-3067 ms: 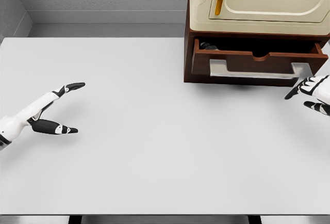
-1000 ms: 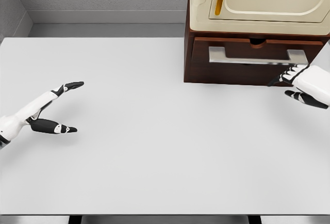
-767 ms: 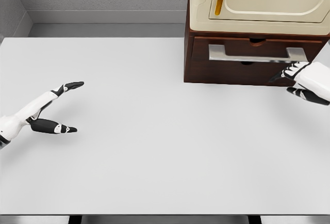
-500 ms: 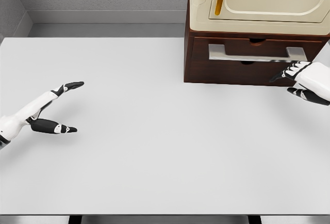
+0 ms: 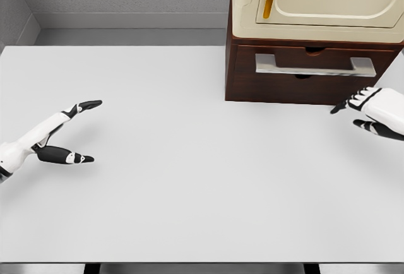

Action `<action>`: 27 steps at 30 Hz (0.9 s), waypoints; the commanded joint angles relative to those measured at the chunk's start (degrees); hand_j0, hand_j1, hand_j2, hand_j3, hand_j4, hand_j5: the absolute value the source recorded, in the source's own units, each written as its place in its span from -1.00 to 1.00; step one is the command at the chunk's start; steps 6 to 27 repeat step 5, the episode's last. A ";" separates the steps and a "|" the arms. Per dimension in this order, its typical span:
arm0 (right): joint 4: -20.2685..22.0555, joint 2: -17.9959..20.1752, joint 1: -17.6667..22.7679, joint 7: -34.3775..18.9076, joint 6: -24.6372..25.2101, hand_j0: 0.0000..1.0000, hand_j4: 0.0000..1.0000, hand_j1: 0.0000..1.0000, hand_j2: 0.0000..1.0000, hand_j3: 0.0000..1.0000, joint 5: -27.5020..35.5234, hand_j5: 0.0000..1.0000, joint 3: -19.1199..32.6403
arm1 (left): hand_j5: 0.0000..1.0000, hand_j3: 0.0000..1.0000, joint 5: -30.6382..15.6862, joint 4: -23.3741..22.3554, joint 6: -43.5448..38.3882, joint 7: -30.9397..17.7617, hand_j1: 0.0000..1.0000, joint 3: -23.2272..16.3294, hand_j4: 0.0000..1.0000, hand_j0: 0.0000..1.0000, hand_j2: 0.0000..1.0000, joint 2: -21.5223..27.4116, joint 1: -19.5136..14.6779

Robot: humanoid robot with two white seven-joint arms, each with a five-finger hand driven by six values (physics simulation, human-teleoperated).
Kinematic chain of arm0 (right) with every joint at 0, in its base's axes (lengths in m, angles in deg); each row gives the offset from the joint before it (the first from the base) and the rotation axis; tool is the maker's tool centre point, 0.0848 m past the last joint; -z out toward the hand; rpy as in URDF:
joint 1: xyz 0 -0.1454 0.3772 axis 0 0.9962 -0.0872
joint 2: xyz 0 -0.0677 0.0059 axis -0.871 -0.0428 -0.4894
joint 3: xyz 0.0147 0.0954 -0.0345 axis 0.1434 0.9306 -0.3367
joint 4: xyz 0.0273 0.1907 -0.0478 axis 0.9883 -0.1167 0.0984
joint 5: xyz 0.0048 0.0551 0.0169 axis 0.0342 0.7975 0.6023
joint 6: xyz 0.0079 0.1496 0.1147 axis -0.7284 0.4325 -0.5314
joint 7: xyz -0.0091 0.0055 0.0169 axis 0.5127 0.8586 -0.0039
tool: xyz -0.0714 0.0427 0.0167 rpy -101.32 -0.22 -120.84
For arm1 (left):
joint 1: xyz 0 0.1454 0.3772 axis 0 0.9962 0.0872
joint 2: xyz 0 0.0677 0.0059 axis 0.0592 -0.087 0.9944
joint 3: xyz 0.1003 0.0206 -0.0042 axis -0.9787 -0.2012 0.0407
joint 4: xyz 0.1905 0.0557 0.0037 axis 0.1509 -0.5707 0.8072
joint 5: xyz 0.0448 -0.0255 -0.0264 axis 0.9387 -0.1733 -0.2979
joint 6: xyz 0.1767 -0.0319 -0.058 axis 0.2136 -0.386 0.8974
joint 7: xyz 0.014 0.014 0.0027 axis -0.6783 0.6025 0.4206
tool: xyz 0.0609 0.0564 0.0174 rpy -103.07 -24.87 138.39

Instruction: Put the switch into the drawer with left arm, and close the drawer with right arm

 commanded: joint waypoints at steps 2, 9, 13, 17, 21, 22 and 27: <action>2.00 4.33 1.14 0.19 0.04 0.31 0.31 0.31 0.31 0.31 1.39 0.31 0.27 | 1.00 1.00 -0.57 -0.68 -0.13 0.49 1.00 1.27 1.00 1.00 1.00 -0.11 -0.09; 2.08 5.12 1.67 0.37 0.04 0.31 0.31 0.31 0.31 0.31 1.83 0.31 0.27 | 1.00 1.00 -0.13 -0.68 -0.13 0.67 1.00 2.77 1.00 1.00 1.00 -0.11 0.88; 2.08 5.12 1.67 0.37 0.04 0.31 0.31 0.31 0.31 0.31 1.83 0.31 0.27 | 1.00 1.00 -0.13 -0.68 -0.13 0.67 1.00 2.77 1.00 1.00 1.00 -0.11 0.88; 2.08 5.12 1.67 0.37 0.04 0.31 0.31 0.31 0.31 0.31 1.83 0.31 0.27 | 1.00 1.00 -0.13 -0.68 -0.13 0.67 1.00 2.77 1.00 1.00 1.00 -0.11 0.88; 2.08 5.12 1.67 0.37 0.04 0.31 0.31 0.31 0.31 0.31 1.83 0.31 0.27 | 1.00 1.00 -0.13 -0.68 -0.13 0.67 1.00 2.77 1.00 1.00 1.00 -0.11 0.88; 2.08 5.12 1.67 0.37 0.04 0.31 0.31 0.31 0.31 0.31 1.83 0.31 0.27 | 1.00 1.00 -0.13 -0.68 -0.13 0.67 1.00 2.77 1.00 1.00 1.00 -0.11 0.88; 2.08 5.12 1.67 0.37 0.04 0.31 0.31 0.31 0.31 0.31 1.83 0.31 0.27 | 1.00 1.00 -0.13 -0.68 -0.13 0.67 1.00 2.77 1.00 1.00 1.00 -0.11 0.88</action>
